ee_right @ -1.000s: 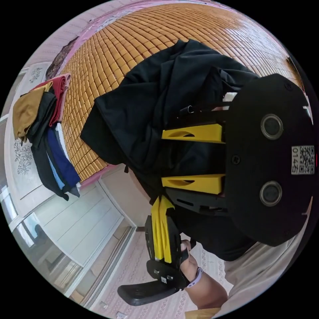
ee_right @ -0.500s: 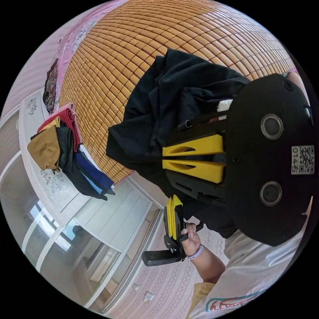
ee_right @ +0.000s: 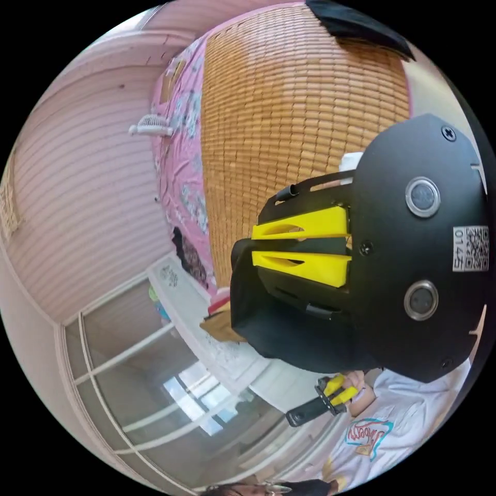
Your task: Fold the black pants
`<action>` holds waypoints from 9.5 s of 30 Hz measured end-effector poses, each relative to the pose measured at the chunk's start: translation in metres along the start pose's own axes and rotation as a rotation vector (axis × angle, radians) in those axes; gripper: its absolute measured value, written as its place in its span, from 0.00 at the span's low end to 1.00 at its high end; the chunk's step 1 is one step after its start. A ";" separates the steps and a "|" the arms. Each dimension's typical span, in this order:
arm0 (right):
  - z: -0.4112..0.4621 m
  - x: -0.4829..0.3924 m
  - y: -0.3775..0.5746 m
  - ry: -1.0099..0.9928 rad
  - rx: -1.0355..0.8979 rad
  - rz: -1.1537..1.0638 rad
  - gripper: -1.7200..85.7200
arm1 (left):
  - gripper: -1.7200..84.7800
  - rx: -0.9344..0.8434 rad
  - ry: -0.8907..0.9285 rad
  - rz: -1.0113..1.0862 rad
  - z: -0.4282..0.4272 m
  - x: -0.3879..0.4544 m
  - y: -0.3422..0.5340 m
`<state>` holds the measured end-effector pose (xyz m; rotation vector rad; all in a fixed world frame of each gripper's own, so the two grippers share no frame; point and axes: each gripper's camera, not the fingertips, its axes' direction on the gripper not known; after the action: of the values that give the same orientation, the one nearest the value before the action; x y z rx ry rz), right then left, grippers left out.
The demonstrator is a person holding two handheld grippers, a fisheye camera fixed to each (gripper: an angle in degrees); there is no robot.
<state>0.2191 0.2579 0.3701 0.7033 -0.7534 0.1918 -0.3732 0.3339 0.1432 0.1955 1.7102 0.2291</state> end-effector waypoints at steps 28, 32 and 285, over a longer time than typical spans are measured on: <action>0.061 -0.056 0.061 0.581 -0.471 -0.181 0.02 | 0.09 -0.648 -1.017 -0.248 0.013 -0.183 -0.034; 0.011 -0.005 0.040 0.599 -0.422 0.010 0.02 | 0.06 -0.692 -1.126 -0.227 0.001 -0.199 -0.057; -0.274 0.160 0.010 0.512 -0.266 0.282 0.01 | 0.03 -0.770 -0.479 0.116 0.215 -0.189 -0.004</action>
<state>0.4849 0.4297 0.3432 0.2699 -0.3712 0.4978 -0.1322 0.2892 0.2912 -0.2109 1.0434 0.8339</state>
